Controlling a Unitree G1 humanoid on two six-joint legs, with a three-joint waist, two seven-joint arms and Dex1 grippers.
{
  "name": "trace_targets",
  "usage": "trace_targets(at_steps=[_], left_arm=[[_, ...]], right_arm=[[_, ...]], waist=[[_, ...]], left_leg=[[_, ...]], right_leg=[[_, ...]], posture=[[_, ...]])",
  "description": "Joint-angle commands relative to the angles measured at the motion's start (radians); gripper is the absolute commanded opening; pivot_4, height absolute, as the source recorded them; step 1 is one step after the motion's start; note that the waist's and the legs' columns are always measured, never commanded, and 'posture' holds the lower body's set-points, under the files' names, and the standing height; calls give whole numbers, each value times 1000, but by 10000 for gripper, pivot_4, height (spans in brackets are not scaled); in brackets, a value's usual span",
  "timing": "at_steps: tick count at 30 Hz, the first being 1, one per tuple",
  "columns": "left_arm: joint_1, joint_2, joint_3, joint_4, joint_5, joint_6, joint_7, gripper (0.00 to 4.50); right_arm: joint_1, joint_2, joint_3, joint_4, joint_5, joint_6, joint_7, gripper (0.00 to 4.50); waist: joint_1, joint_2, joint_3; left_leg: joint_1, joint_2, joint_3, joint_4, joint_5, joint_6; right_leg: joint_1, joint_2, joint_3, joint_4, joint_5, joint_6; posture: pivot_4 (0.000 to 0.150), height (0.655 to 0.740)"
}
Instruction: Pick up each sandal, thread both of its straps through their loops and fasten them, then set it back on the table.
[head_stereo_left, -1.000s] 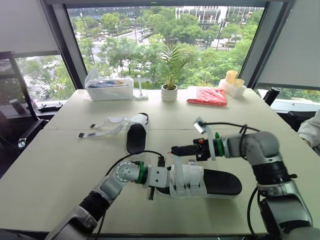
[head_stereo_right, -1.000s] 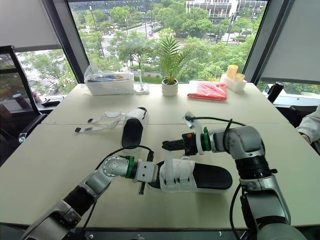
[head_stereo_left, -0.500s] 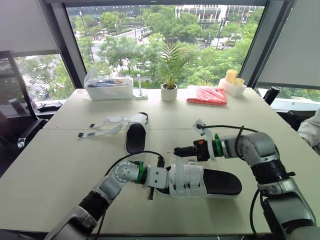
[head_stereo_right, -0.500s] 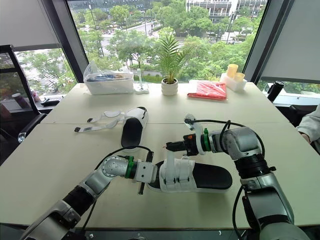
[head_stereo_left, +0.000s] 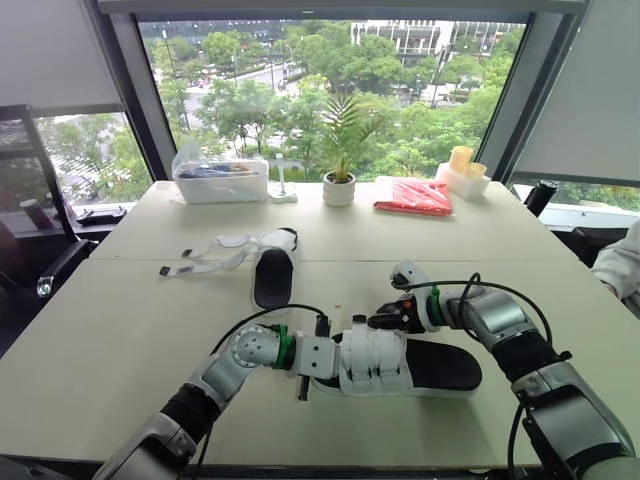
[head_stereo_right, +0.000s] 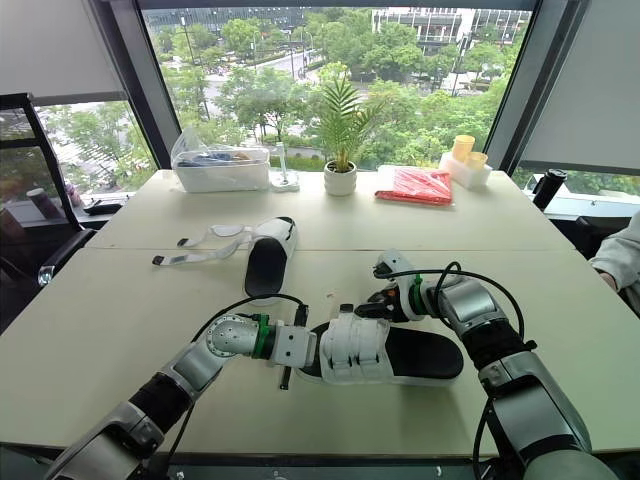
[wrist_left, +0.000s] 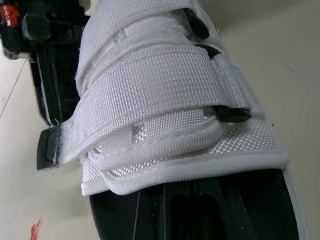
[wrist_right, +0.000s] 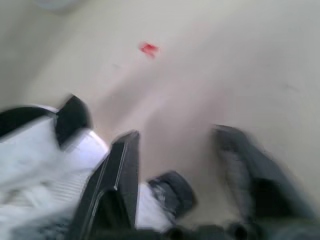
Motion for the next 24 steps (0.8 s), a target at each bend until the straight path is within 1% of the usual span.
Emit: trace_targets(at_steps=[1, 4, 7, 10, 12, 14, 16, 18, 19, 21, 22, 24], left_arm=[[95, 31, -135, 188, 160, 83, -44, 0], [95, 28, -135, 192, 161, 81, -41, 0], [93, 27, -134, 196, 160, 79, -37, 0], [89, 24, -124, 203, 153, 80, -31, 0], [83, 24, -111, 202, 142, 83, -31, 0], [80, 26, -104, 201, 136, 83, -33, 0], [76, 47, -68, 144, 96, 83, -49, 0], [72, 86, -21, 63, 46, 75, -70, 0], [73, 102, 0, 26, 16, 81, -84, 0], [75, 123, 35, -34, -43, 108, -102, 0], [80, 135, 68, -91, -104, 149, -118, 0], [91, 156, 127, -196, -216, 243, -146, 0]], right_arm=[[-13, 6, 26, 11, -84, -63, -10, 25076], [-21, 15, 26, 43, -135, -131, -19, 25076], [-48, 22, -33, 51, -128, -152, -36, 25076], [-43, -15, -112, -38, -107, -195, -38, 25076], [5, -66, -157, -151, -116, -259, -41, 25076], [41, -89, -176, -210, -128, -309, -43, 25076], [172, -180, -194, -328, -217, -507, -76, 25076], [308, -266, -233, -416, -287, -704, -103, 25076], [354, -296, -248, -432, -309, -789, -114, 25076], [419, -333, -271, -439, -347, -925, -143, 25076], [457, -361, -283, -437, -377, -1014, -161, 25076], [504, -398, -302, -426, -415, -1161, -187, 25076]], waist=[[2, 2, -1], [1, 2, -1], [1, 1, -1], [4, 4, 1], [7, 5, 2], [8, 4, 2], [9, 1, 2], [8, -5, 7], [1, -5, 12], [-22, -1, 20], [-33, 0, 23], [-52, 3, 35]], left_leg=[[0, 0, 0, 0, 0, 0], [0, 0, -1, 0, 0, 0], [0, 0, -1, 0, 0, 0], [-1, 0, -1, 0, 0, 0], [-1, 0, -1, 0, 0, 0], [-2, 0, -1, 0, 0, 0], [-1, -1, -1, 0, 0, 0], [-2, 0, -2, 0, 0, 0], [-2, 0, -2, 0, 0, 0], [-4, 0, -2, -1, 0, 0], [-5, -1, -2, 0, 1, -1], [-5, -2, -2, -2, 3, 1]], right_leg=[[0, 0, 0, 0, 0, 0], [0, 1, 0, 1, 0, 0], [0, 1, 0, 1, 0, 0], [0, 1, 0, 1, -1, 0], [0, 0, 0, 0, -1, 0], [0, 0, 0, 0, -2, 2], [1, 0, 0, 0, -2, 2], [1, 0, 0, 0, -7, 9], [1, 0, 0, 0, -8, 8], [-3, 1, 1, 1, -7, 5], [-6, 0, 1, 2, -4, 1], [-14, -1, 0, 6, -2, 4]], posture=[[1500, 7400], [1500, 7400], [1500, 7400], [1500, 7400], [1500, 7400], [1500, 7400], [1500, 7400], [1500, 7400], [1500, 7400], [1500, 7400], [1500, 7400], [1500, 7400]])
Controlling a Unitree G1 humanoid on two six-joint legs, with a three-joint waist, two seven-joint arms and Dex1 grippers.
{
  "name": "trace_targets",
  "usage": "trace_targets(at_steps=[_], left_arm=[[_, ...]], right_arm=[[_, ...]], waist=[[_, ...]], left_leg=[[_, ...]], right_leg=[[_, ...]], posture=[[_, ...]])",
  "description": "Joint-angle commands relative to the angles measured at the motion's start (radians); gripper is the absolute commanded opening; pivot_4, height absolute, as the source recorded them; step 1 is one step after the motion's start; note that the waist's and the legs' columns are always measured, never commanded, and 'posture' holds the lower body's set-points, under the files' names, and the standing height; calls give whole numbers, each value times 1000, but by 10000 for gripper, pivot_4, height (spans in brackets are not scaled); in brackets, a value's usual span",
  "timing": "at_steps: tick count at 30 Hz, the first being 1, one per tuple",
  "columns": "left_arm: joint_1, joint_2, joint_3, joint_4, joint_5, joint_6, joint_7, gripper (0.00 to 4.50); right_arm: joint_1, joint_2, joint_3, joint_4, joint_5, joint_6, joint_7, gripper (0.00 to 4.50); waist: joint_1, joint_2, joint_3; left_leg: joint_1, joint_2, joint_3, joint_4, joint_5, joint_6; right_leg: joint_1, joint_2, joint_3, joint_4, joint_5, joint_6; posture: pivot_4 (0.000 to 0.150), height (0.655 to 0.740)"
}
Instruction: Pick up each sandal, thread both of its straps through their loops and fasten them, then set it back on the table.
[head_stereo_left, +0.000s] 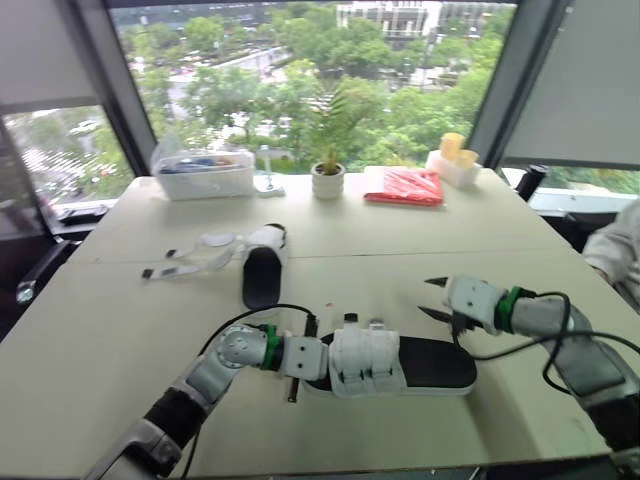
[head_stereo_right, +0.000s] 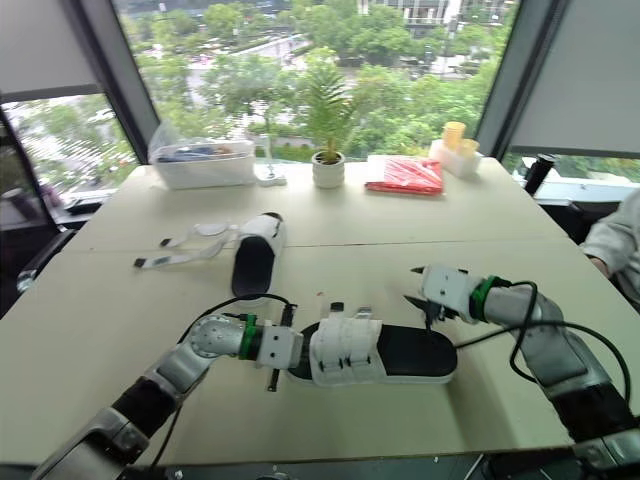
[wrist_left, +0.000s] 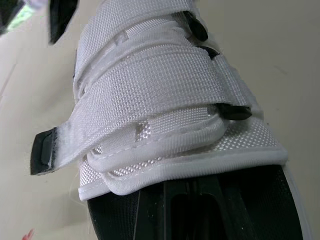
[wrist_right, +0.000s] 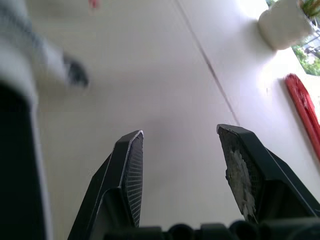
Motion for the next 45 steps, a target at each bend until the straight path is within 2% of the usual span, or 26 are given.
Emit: trace_targets(at_steps=[1, 4, 7, 10, 12, 13, 19, 23, 27, 31, 34, 41, 45], left_arm=[[47, 60, 82, -91, -124, 195, -58, 0], [61, 113, 160, -209, -244, 347, -88, 0], [71, 173, 216, -289, -324, 476, -115, 0], [88, 224, 279, -368, -413, 616, -121, 0], [96, 243, 314, -405, -456, 686, -114, 0], [99, 246, 332, -420, -475, 717, -103, 0], [99, 248, 416, -483, -553, 852, -29, 0], [90, 235, 434, -491, -564, 880, 10, 0], [88, 228, 442, -497, -560, 891, 36, 0], [96, 227, 450, -501, -555, 895, 63, 0], [108, 232, 452, -506, -541, 892, 82, 0], [138, 238, 479, -518, -548, 891, 119, 0], [148, 237, 484, -526, -548, 890, 133, 0]], right_arm=[[27, -55, -60, -20, -60, -265, -53, 25076], [22, -74, -42, 28, -126, -463, -95, 25076], [-7, -56, -8, 88, -174, -608, -128, 25076], [-37, -25, 22, 140, -225, -752, -181, 34078], [-56, -6, 31, 164, -252, -820, -212, 43827], [-64, 3, 36, 174, -262, -847, -225, 44866], [-109, 55, 86, 225, -370, -993, -290, 44866], [-172, 144, 103, 247, -487, -1051, -364, 44866], [-253, 243, 138, 278, -618, -1048, -442, 44866], [-306, 283, 177, 301, -697, -1042, -503, 44866], [-324, 286, 197, 309, -753, -1040, -551, 36497], [-326, 271, 207, 297, -832, -986, -664, 1768], [-325, 256, 195, 293, -833, -951, -707, 771]], waist=[[-15, 0, 11], [-17, -4, 31], [-9, -4, 43], [-7, -8, 48], [-6, -9, 50], [-5, -10, 51], [-7, -12, 53], [-12, -12, 53], [-10, -12, 53], [-8, -12, 53], [-8, -12, 53], [-12, -14, 52], [-11, -14, 52]], left_leg=[[0, 0, 0, -1, 0, 0], [0, 3, 0, -3, 2, -4], [0, 6, -2, -7, 7, -11], [-1, 4, -2, -6, 7, -12], [-1, 3, -2, -5, 7, -12], [-2, 2, -2, -5, 7, -13], [-2, 2, -3, -5, 12, -20], [-2, 3, -3, -5, 13, -23], [-1, 5, -3, -5, 15, -25], [-1, 5, -3, -4, 16, -27], [-1, 5, -3, -4, 16, -27], [0, 5, -2, -3, 17, -28], [2, 5, -2, 0, 18, -30]], right_leg=[[-3, 1, 0, 3, 0, 1], [-10, 4, 1, 14, -1, -2], [-12, 7, 1, 15, 0, -4], [-12, 6, 1, 15, 0, -4], [-11, 4, 1, 14, 0, -4], [-11, 4, 1, 14, 0, -4], [-12, 4, 1, 15, 0, -4], [-12, 6, 1, 16, 1, -5], [-13, 11, 2, 17, 2, -7], [-14, 11, 2, 20, 2, -8], [-14, 11, 2, 20, 2, -8], [-16, 11, 4, 27, 2, -8], [-15, 12, 4, 32, 3, -10]], posture=[[1500, 7400], [1500, 7400], [1500, 7400], [1500, 7400], [1500, 7400], [1500, 7400], [1500, 7400], [1500, 7400], [1500, 7400], [1500, 7400], [1500, 7400], [1500, 7400], [1500, 7400]])
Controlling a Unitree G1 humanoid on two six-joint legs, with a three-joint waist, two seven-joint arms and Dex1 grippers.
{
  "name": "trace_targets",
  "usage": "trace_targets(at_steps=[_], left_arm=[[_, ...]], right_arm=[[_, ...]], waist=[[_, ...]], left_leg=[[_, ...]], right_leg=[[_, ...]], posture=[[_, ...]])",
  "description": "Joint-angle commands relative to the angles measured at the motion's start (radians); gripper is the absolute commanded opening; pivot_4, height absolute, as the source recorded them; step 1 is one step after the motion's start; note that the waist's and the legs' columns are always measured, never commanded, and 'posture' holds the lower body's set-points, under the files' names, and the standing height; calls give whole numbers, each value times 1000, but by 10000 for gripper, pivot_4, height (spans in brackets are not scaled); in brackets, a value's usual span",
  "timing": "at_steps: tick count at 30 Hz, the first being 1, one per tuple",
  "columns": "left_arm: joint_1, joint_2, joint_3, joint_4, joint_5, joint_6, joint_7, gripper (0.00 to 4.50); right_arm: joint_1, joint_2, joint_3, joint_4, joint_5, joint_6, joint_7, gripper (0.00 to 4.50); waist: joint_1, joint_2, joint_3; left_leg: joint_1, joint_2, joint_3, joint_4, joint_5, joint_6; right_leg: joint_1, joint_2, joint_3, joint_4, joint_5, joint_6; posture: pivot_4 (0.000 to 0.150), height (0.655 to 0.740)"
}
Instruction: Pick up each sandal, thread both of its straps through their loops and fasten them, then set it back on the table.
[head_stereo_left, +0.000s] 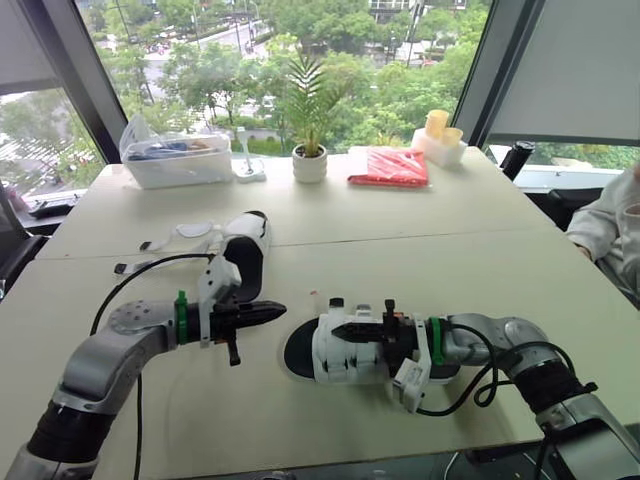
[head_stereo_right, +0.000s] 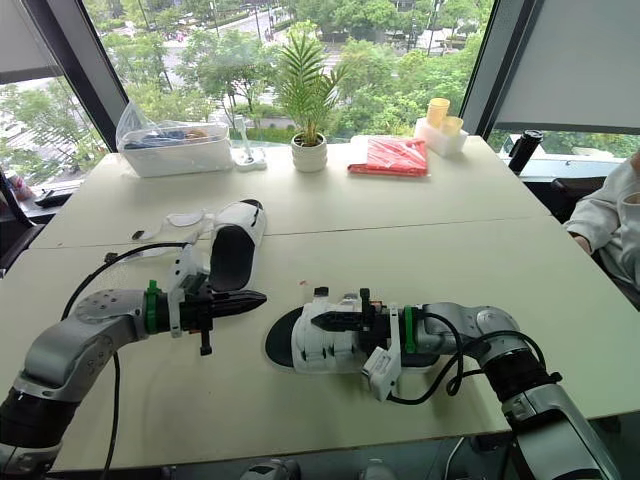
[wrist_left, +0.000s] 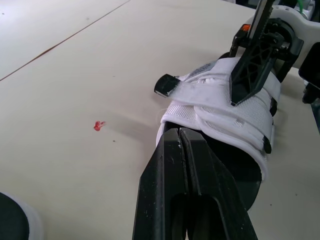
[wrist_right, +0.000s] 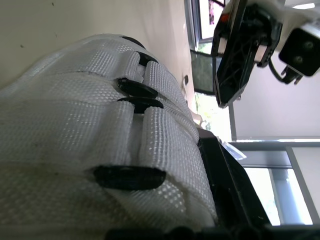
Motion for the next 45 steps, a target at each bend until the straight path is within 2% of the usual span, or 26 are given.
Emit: trace_targets(at_steps=[1, 4, 7, 11, 16, 21, 27, 28, 29, 31, 34, 35, 38, 40, 43, 45], left_arm=[[11, 9, 39, -43, -6, -1, 14, 0], [25, 6, 46, -50, -2, -8, 27, 0], [31, -3, 49, -61, -3, -8, 47, 0], [36, -21, 45, -64, 2, -21, 69, 0], [45, -43, 29, -58, 17, -34, 82, 0], [26, -50, 16, -45, 42, -49, 81, 0], [23, -60, 17, -46, 61, -55, 94, 0], [26, -64, 16, -52, 62, -53, 98, 0], [28, -67, 16, -56, 63, -52, 101, 0], [32, -73, 13, -61, 70, -52, 108, 0], [39, -78, 6, -65, 85, -56, 115, 0], [38, -80, 1, -61, 98, -64, 119, 0], [20, -95, -14, -35, 143, -102, 138, 0], [2, -105, -24, -7, 183, -138, 157, 0], [-32, -111, -45, 48, 266, -210, 187, 0], [-49, -86, -96, 80, 381, -313, 195, 0]], right_arm=[[-5, -26, -21, -16, 4, 40, -57, 771], [-30, -27, -56, 2, 54, 141, -59, 771], [-106, -4, -110, 83, 114, 359, -29, 771], [-267, 32, -113, 299, 137, 651, 11, 771], [-467, 105, -50, 592, 107, 974, -45, 771], [-590, 193, 21, 827, 112, 1188, -71, 771], [-628, 252, 94, 939, 125, 1290, -45, 771], [-621, 257, 90, 940, 143, 1286, -28, 9600], [-615, 259, 90, 940, 157, 1283, -17, 12338], [-595, 250, 91, 924, 182, 1275, 24, 22666], [-561, 218, 86, 864, 220, 1261, 88, 38051], [-524, 194, 74, 784, 245, 1274, 149, 42863], [-287, 101, -1, 280, 372, 1429, 446, 44082], [-147, 60, -48, 7, 440, 1533, 569, 44082], [34, 28, -144, -308, 582, 1688, 722, 44082], [142, -5, -226, -491, 715, 1766, 833, 44082]], waist=[[0, 0, 0], [1, 0, 0], [-1, 0, 0], [-4, 0, 0], [-5, 0, 0], [-7, 0, 0], [-9, 1, 0], [-9, 1, 0], [-9, 1, 0], [-9, 1, 0], [-9, -1, -1], [-8, -1, -2], [1, -4, -4], [3, -4, -5], [1, -5, -8], [2, -6, -9]], left_leg=[[0, 0, 0, 1, 0, 0], [0, 0, 0, 2, 1, 1], [0, 0, 0, 2, 2, 2], [0, 1, 0, 1, 4, -1], [0, 2, 0, -1, 4, -1], [-1, 2, 1, -2, 4, -2], [-1, 2, 1, 0, 5, -2], [-1, 2, 1, 0, 5, -2], [-1, 2, 1, 0, 5, -2], [-1, 2, 1, 1, 5, -2], [0, 2, 1, 2, 5, -2], [0, 2, 1, 1, 5, -2], [0, 2, 0, 2, 4, -2], [0, 2, -3, 3, 3, -1], [0, 2, -3, 3, 0, 5], [1, 3, -4, 3, 0, 5]], right_leg=[[0, 0, 0, 0, 0, -1], [0, 0, 0, 1, 1, -1], [0, 0, 0, 2, 2, -2], [-1, 0, 0, 2, 2, -3], [-1, 0, 0, 2, 2, -4], [-3, 0, 0, 1, 2, -4], [-3, 1, 1, 3, 3, -4], [-3, 1, 1, 4, 3, -4], [-3, 1, 1, 4, 3, -4], [-3, 2, 1, 4, 3, -4], [-3, 2, 1, 5, 3, -4], [-3, 2, 1, 5, 3, -4], [-1, 2, 0, 5, 3, -4], [1, 4, 0, 3, 3, -3], [1, 5, 1, 3, 3, -3], [2, 5, 0, 4, 3, -3]], posture=[[1500, 7400], [1500, 7400], [1500, 7400], [1500, 7400], [1500, 7400], [1500, 7400], [1500, 7400], [1500, 7400], [1500, 7400], [1500, 7400], [1500, 7400], [1500, 7400], [1500, 7400], [1500, 7400], [1500, 7400], [1500, 7400]])
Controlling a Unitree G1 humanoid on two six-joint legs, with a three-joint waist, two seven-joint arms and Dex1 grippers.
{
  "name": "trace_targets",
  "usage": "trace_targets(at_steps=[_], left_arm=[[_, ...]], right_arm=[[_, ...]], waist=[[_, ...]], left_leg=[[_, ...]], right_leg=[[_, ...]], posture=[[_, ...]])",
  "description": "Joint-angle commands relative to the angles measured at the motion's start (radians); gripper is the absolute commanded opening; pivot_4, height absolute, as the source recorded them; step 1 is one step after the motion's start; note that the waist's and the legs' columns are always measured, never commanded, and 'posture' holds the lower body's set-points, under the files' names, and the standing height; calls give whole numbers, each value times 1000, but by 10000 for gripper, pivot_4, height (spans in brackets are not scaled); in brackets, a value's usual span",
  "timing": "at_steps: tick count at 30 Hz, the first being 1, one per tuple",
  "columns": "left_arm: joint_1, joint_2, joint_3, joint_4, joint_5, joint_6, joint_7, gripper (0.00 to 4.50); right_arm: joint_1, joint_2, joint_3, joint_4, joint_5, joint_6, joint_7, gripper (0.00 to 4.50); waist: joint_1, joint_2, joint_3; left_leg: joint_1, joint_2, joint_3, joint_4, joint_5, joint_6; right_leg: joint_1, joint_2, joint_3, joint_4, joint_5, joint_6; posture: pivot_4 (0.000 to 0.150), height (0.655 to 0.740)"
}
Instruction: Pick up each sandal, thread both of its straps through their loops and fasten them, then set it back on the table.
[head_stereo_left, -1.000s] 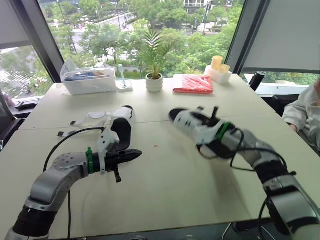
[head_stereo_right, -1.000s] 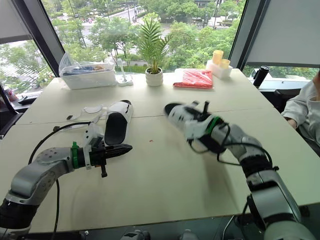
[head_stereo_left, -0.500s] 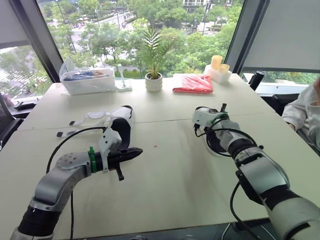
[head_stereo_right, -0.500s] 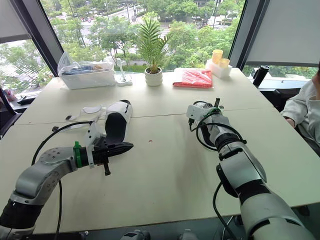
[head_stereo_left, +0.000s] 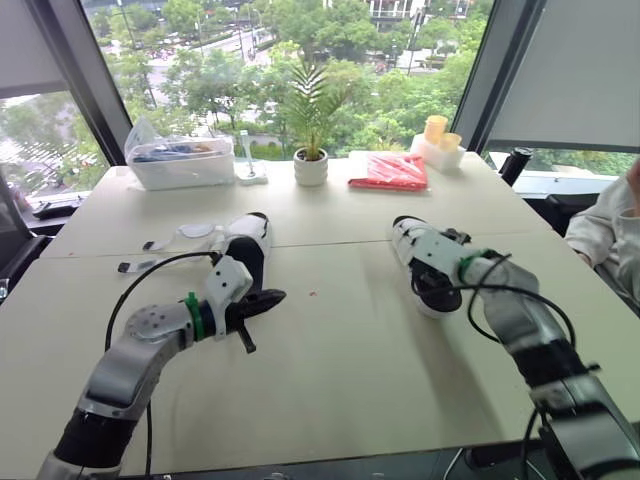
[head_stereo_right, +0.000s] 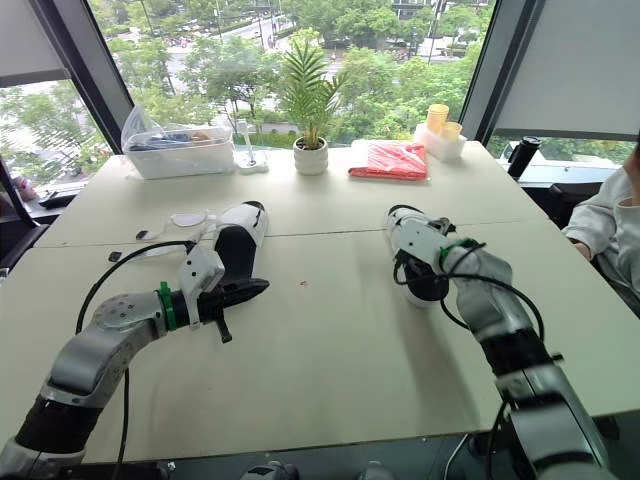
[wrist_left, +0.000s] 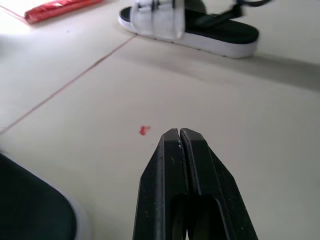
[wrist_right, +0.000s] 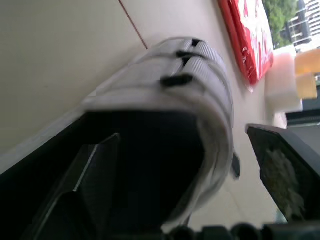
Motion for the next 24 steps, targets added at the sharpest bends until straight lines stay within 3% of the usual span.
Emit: trace_targets(at_steps=[1, 7, 9, 11, 17, 24], left_arm=[[-34, 44, -75, 37, 197, -190, 25, 0], [-112, 72, -147, 139, 505, -363, 200, 0], [-138, 74, -157, 152, 594, -366, 259, 5212], [-158, 76, -166, 160, 663, -345, 294, 12702], [-254, 60, -173, 253, 827, -265, 394, 44242], [-435, -13, -252, 600, 924, -285, 475, 44796]], right_arm=[[167, -27, -99, -293, 272, 135, 245, 44082], [250, -13, -301, -518, 666, 403, 373, 44082], [242, 14, -326, -538, 733, 438, 340, 45000], [231, 34, -338, -547, 782, 461, 307, 45000], [234, 36, -282, -555, 817, 458, 216, 45000], [220, 23, -236, -538, 826, 432, 154, 45000]], waist=[[-2, 0, -1], [1, 2, 1], [5, 2, 0], [7, 1, 0], [20, 1, 0], [27, 1, 0]], left_leg=[[0, 0, 0, 0, 0, 0], [0, 2, 2, 0, 0, 0], [-1, 2, 2, 1, 0, 0], [-1, 1, 1, 2, 0, 0], [-2, 0, 1, 1, 0, 1], [-2, -1, 1, 3, 0, 1]], right_leg=[[0, 0, 0, 0, 0, 0], [-1, -1, 1, 0, 1, -1], [-1, -1, 1, 0, 1, -1], [-1, -1, 1, 0, 1, -1], [-2, -3, 0, 0, 1, -1], [-1, -1, -1, 1, 2, 1]], posture=[[1500, 7400], [1500, 7400], [1500, 7400], [1500, 7400], [1500, 7400], [1500, 7400]])
